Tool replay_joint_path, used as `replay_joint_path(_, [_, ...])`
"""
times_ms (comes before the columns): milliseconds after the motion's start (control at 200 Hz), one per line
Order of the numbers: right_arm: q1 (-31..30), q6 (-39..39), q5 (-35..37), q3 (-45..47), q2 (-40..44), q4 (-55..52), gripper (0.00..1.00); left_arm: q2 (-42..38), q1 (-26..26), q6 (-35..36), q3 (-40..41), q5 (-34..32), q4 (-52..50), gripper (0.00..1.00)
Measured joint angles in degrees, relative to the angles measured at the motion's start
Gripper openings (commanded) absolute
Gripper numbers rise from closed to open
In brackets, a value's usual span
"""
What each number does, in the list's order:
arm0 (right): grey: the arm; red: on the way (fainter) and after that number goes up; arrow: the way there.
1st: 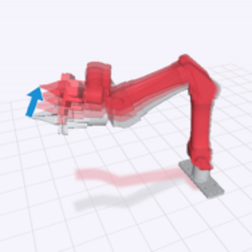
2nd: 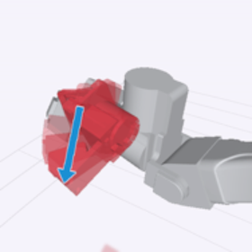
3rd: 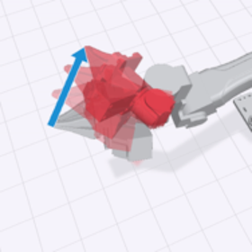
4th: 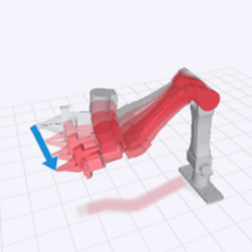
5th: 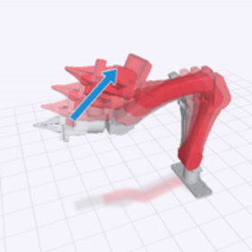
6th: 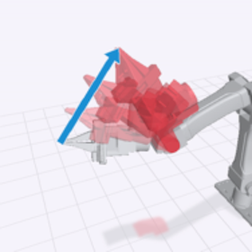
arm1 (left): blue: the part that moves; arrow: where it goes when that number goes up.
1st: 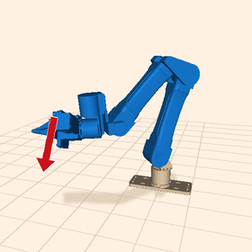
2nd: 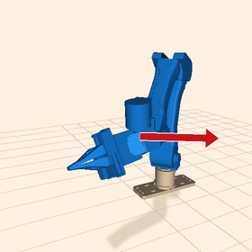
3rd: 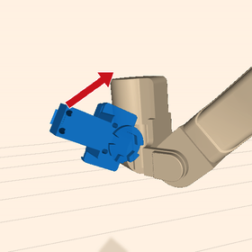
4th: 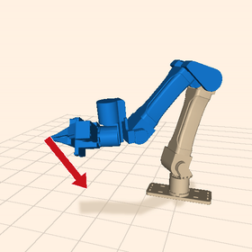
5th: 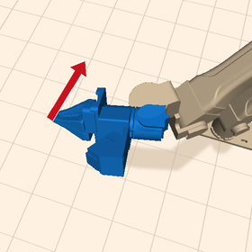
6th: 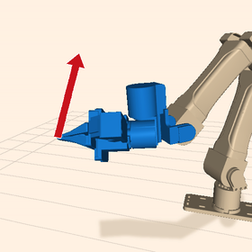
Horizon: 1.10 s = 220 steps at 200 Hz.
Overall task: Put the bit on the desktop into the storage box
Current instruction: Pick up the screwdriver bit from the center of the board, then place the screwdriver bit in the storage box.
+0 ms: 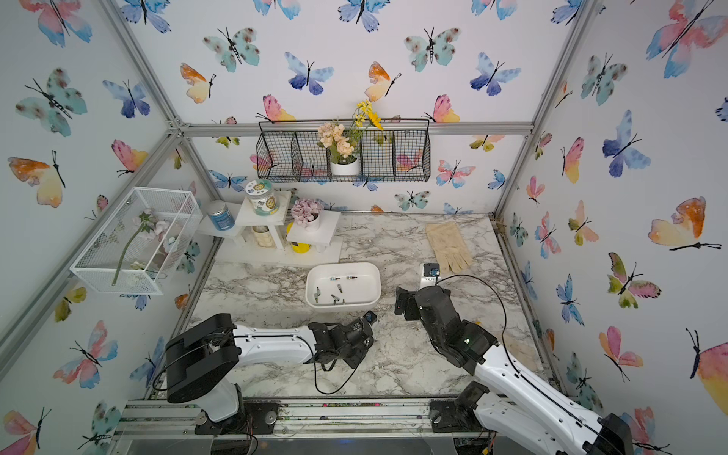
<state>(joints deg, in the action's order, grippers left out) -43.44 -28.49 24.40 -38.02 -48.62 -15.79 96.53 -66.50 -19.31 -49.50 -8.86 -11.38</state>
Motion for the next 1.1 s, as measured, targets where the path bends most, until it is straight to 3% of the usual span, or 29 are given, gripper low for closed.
replay_joint_path(240, [0.02, -0.44, -2.01, 0.48, -0.15, -0.28, 0.99, -1.25, 0.0, -1.53, 0.0, -1.16, -1.22, 0.08])
replay_joint_path(530, [0.02, -0.68, -7.93, 0.48, -2.73, -2.47, 0.99, -8.52, 1.18, -3.21, -2.6, -3.56, -6.08, 0.06])
replay_joint_path(791, [0.02, -0.87, -12.98, 0.48, -7.13, -3.08, 0.99, -12.5, 8.63, -2.56, -6.16, -5.4, -8.31, 0.06])
replay_joint_path(1101, [0.0, 0.55, -19.17, 0.37, -14.01, -3.65, 0.97, -10.01, 19.26, 0.9, -8.74, -4.52, -6.91, 0.06])
